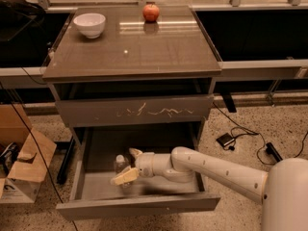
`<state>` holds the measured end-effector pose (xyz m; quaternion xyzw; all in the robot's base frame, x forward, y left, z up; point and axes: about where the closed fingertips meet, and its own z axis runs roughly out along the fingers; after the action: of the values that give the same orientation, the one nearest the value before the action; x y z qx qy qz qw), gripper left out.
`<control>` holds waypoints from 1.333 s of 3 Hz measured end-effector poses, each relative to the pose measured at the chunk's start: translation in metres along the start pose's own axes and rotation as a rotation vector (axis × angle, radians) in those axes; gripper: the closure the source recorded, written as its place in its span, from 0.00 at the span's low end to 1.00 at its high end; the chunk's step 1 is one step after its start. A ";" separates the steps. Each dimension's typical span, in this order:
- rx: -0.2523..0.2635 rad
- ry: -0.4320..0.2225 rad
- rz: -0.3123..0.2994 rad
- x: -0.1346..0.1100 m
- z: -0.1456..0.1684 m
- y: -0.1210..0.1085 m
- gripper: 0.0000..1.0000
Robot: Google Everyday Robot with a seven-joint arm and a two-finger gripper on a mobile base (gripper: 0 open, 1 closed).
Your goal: Pick water bottle from middle drawer and place on counter
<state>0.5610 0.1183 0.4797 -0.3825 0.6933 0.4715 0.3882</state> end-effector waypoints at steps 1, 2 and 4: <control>-0.047 -0.021 0.026 0.004 0.023 0.003 0.14; -0.076 -0.032 0.026 -0.001 0.034 0.007 0.37; -0.075 -0.052 -0.058 -0.047 0.006 0.030 0.84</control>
Offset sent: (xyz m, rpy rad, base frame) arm 0.0022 0.0436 -0.0010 0.0877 0.0273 0.0687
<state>0.5538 0.1396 0.5308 -0.4044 0.6537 0.4953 0.4048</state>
